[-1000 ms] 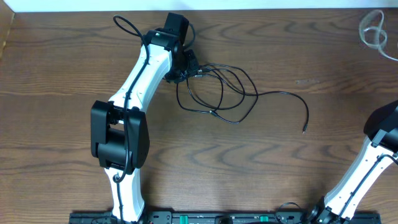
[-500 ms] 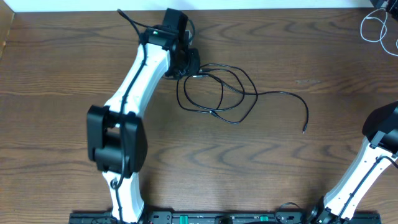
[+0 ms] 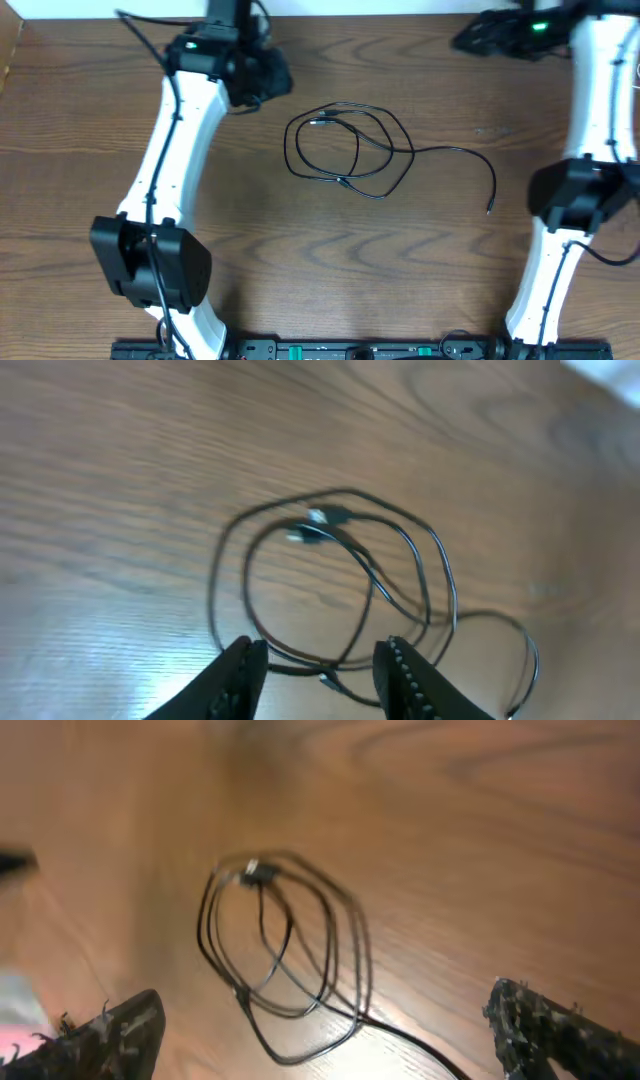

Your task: Untangle cables

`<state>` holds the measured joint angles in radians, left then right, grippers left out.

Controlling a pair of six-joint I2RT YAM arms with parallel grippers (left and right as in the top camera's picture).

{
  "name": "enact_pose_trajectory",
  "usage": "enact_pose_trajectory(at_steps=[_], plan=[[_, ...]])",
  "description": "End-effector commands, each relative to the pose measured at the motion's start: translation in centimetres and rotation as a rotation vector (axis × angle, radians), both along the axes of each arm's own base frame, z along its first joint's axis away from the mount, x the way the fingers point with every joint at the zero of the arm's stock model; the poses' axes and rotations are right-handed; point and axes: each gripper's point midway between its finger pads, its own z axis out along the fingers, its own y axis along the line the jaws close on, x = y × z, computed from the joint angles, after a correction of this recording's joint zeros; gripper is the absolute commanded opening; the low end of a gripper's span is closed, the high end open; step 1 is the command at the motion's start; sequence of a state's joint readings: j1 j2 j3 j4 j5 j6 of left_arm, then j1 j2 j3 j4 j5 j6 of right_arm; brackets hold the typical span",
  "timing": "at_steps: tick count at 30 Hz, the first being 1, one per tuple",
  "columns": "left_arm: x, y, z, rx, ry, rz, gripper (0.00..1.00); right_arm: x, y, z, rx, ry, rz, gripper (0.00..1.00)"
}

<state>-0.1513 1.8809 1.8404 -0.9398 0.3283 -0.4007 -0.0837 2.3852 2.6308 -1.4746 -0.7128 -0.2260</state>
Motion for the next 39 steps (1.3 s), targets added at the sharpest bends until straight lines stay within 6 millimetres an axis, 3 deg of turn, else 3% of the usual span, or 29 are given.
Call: enact_pose_trajectory(at_steps=[1,6,14,21,29,31,32,34,37,39], plan=[[0.3,2.3,-0.4,-0.024,0.041,0.096,0.41,-1.3,3.8,-0.5,-0.192,-0.117,0.221,0.99],[0.5,3.9,-0.5,-0.045,0.059,0.17,0.41,-3.4,9.5,-4.2,-0.33,-0.117,0.438,0.96],[0.5,5.1,-0.5,-0.045,0.067,0.2,0.41,-7.3,15.3,-12.4,-0.461,-0.013,0.613,0.92],[0.5,5.1,-0.5,-0.045,0.065,0.2,0.41,-10.3,17.4,-17.1,-0.555,0.035,0.697,0.84],[0.4,5.1,-0.8,-0.04,0.075,0.201,0.42,-9.2,17.5,-19.9,-0.609,0.012,0.607,0.69],[0.3,5.1,-1.0,-0.04,0.079,0.201,0.41,-9.0,17.6,-19.9,-0.608,0.005,0.604,0.61],[0.2,5.2,-1.2,-0.035,0.084,0.203,0.42,-8.9,17.6,-19.9,-0.606,0.003,0.599,0.38],[0.1,5.3,-1.4,-0.028,0.088,0.206,0.42,-8.8,17.6,-19.9,-0.601,0.02,0.557,0.04],[0.0,5.6,-1.9,-0.007,0.097,0.216,0.42,-8.4,17.9,-19.3,-0.576,0.05,0.46,0.01],[-0.2,5.6,-2.2,-0.006,0.107,0.217,0.42,-7.6,18.4,-17.1,-0.544,0.03,0.382,0.01]])
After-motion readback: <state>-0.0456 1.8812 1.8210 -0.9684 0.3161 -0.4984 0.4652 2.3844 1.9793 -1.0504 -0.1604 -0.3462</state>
